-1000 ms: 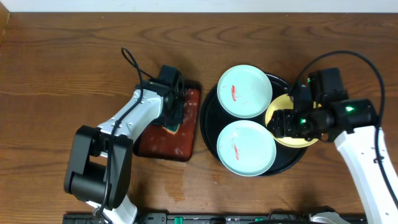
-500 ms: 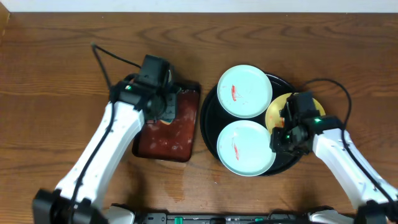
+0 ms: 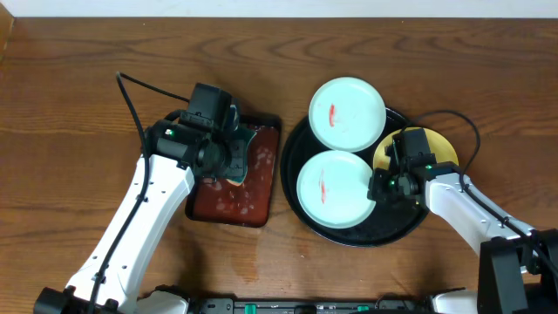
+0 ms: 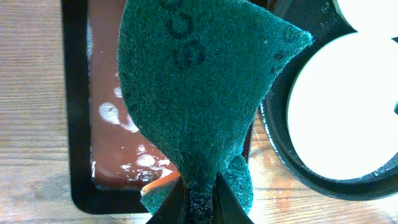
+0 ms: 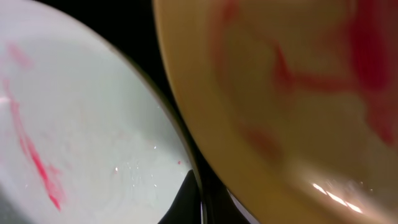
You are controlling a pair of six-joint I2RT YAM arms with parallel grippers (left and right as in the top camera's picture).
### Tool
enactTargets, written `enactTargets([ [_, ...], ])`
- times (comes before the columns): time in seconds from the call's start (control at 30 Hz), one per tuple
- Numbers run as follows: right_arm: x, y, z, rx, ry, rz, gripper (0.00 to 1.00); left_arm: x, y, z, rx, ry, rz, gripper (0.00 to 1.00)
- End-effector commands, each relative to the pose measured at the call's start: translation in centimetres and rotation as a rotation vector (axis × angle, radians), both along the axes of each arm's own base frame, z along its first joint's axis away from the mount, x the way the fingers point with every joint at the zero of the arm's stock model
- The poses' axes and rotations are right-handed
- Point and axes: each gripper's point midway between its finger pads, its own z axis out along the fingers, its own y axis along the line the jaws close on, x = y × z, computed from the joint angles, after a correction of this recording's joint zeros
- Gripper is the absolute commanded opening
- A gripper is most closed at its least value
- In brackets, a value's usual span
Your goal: Clean dirty plates on tray and stack at the side
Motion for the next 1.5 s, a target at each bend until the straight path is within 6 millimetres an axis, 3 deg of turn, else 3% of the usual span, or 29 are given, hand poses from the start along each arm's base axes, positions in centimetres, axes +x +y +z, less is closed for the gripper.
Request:
enactTargets([
  [0.0,0.2,-0.3,-0.4,-0.014,0.006,-0.053,0.01,0.2,-1.1,1.2,-0.073,-0.014,-0.005,0.07],
  [0.2,-0.6,-0.5,-0.6,-0.037,0.019,0.018,0.01,0.0,-3.9,1.2,-0.152,0.002,-0.015,0.07],
  [0.37,-1.0,-0.6,-0.7,-0.044,0.034,0.028,0.01,-0.6,-8.5,-0.7,-0.192,0.033,-0.026,0.07],
  [0.6,-1.1,-0.6,-0.7,-0.047,0.035,0.039,0.01,-1.2,-15.6,-5.4,-0.217,0.098,-0.060,0.08],
  [0.87,-1.1,-0.6,-0.7,-0.047,0.037,0.038,0.01,-2.6,-19.1,-12.6,-0.217,0.281,0.015,0.07],
  [1.0,-1.1,-0.6,-0.7,-0.047,0.038,0.038,0.01,-3.4,-18.7,-15.9,-0.147,0.333,0.021,0.08],
  [1.13,-1.2,-0.6,-0.8,-0.048,0.042,0.038,0.01,-3.3,-15.2,-17.9,-0.002,0.349,0.089,0.07],
  [1.3,-1.8,-1.1,-0.9,-0.073,0.064,0.034,0.01,0.1,-10.2,-16.1,0.185,0.223,0.185,0.07],
  [1.47,-2.0,-1.5,-1.1,-0.100,0.071,0.045,0.01,1.6,-9.9,-15.2,0.187,0.173,0.168,0.08],
])
